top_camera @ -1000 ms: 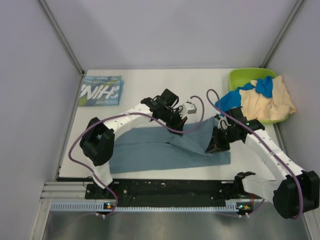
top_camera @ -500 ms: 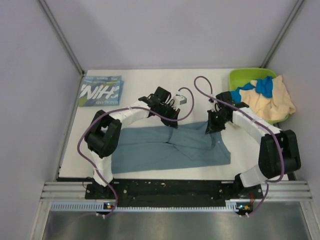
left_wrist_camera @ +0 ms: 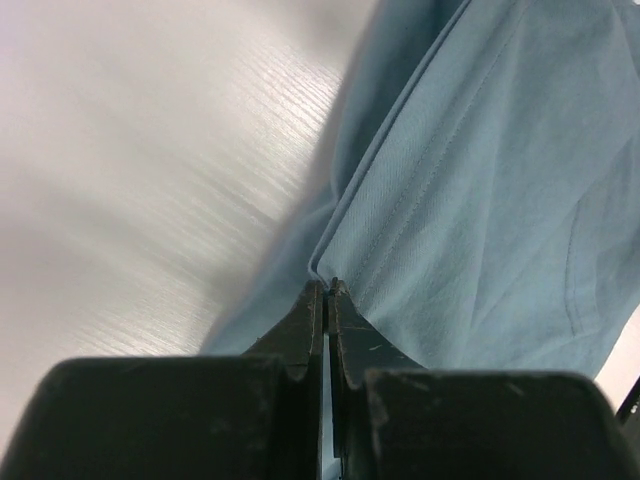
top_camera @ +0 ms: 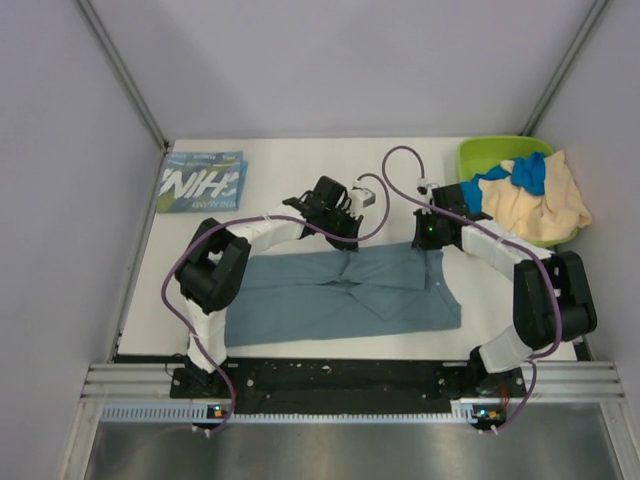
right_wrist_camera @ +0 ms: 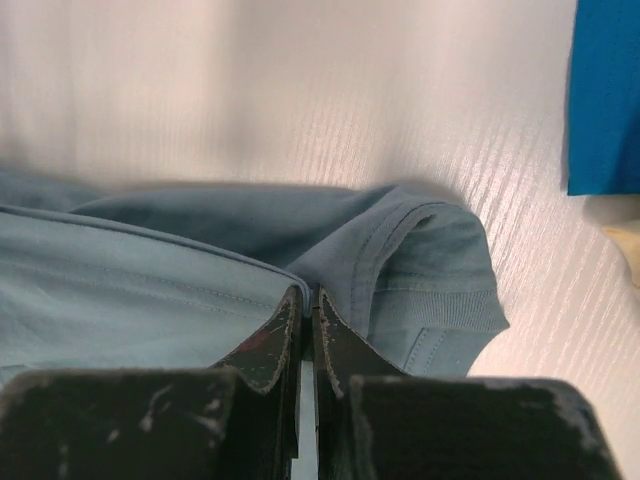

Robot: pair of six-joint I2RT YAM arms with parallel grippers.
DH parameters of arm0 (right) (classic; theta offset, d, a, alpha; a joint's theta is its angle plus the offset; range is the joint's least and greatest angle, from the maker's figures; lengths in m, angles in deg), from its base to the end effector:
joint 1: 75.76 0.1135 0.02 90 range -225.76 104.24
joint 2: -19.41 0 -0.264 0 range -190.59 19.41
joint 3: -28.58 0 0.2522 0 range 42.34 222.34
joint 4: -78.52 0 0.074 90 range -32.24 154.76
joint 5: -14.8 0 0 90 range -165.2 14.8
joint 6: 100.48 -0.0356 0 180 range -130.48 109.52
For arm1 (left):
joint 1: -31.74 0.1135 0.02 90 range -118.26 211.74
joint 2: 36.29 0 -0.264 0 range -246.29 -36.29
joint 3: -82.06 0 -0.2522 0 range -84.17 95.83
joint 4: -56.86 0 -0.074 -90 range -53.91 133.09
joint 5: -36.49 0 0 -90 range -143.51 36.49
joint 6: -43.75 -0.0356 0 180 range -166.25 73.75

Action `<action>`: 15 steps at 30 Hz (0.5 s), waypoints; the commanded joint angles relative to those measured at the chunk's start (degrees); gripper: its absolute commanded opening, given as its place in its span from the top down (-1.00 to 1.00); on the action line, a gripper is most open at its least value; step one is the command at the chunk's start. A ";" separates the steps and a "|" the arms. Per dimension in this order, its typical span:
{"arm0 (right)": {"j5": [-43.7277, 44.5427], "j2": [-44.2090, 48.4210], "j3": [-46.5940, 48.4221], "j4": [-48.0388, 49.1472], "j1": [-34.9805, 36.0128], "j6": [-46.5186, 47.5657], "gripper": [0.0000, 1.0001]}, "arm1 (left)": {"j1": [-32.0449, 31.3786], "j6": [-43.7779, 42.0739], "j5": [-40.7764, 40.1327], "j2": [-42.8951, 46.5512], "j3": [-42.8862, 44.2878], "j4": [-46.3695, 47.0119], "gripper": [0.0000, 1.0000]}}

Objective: Fold and stack the t-shirts
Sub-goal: Fold the other side of the tshirt into a rectangle

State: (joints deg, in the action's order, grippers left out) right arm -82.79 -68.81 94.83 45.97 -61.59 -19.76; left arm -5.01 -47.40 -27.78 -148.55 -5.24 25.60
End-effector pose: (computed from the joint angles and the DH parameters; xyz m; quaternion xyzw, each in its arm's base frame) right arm 0.2986 0.0802 0.1940 -0.0607 0.9486 0.1235 0.2849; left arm 0.3310 -0.2665 0.1912 0.3689 0.8444 -0.2996 0.2471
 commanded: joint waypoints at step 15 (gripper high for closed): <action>12.77 6.65 3.32 -7.39 -0.64 -3.37 0.07 | -1.31 -5.61 -14.99 3.63 1.30 -4.21 0.09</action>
State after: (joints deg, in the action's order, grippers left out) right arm -76.67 -68.60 95.27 42.23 -61.80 -20.81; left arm -6.21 -49.84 -36.83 -148.55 -5.78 23.85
